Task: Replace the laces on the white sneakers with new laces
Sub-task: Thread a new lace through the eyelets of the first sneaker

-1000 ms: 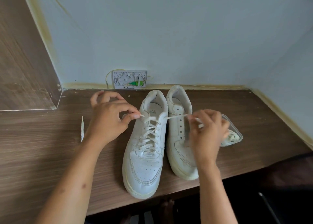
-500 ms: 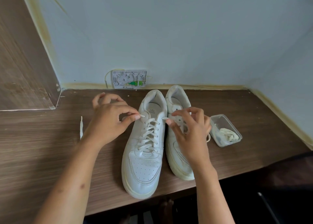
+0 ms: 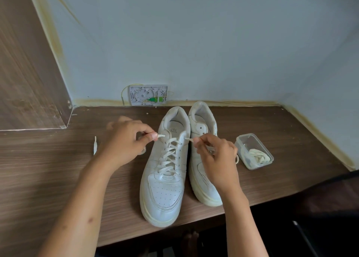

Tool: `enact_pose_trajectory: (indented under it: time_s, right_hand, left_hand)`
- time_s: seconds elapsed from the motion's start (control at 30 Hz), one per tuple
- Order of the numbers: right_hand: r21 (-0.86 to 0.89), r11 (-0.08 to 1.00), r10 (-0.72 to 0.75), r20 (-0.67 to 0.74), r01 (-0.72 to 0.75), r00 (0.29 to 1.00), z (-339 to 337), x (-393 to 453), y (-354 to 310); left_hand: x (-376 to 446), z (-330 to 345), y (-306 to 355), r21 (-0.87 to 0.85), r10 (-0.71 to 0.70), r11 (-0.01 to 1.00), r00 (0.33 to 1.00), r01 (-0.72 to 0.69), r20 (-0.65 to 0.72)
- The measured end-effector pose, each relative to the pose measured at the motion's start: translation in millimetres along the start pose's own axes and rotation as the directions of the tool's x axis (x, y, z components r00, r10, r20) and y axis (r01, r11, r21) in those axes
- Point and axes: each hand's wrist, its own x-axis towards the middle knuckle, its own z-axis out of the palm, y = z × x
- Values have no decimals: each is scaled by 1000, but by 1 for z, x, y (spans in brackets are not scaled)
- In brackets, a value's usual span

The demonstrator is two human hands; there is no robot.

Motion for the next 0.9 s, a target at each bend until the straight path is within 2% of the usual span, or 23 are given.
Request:
enact_pose_trajectory:
  time_s: [0.07,0.2,0.3,0.4,0.5,0.63,0.7,0.8,0.9]
  right_hand:
    - [89,996,18,38,-22,999,-5,-3,-5]
    - [120,993,-48,196,25,979,-10,-21,-18]
    - [152,987,-93,277,52,956,-7,-38,-26]
    - [99,981,-190,258,169,948,0,-46,-30]
    - [42,971,-238,235,234,943,-1,-44,-30]
    - [86,970,-244,266,229,933,-7,-39,-26]
    - [96,966,-258,284,240,923,-7,-38,-25]
    - [37,960,-272,345,276,899,-3,-40,-23]
    - [20,954,-285,356,298,890,-1,-41,-24]
  left_hand:
    - [-3,-5,9,-111,-62,991,992,74,110]
    - [-16,-11,24,-270,-109,944,949,192,296]
    - [-33,-10,33,-426,-123,852,907,304,402]
    - [-43,-11,43,-535,-75,752,857,384,510]
    - [-43,-12,42,-609,-47,670,844,423,534]
    - [-43,-8,34,-658,-10,617,840,432,542]
    - [-42,-5,32,-678,2,604,850,418,526]
    - [-41,-3,30,-748,8,517,872,415,489]
    - [-41,-1,29,-753,75,520,856,404,511]
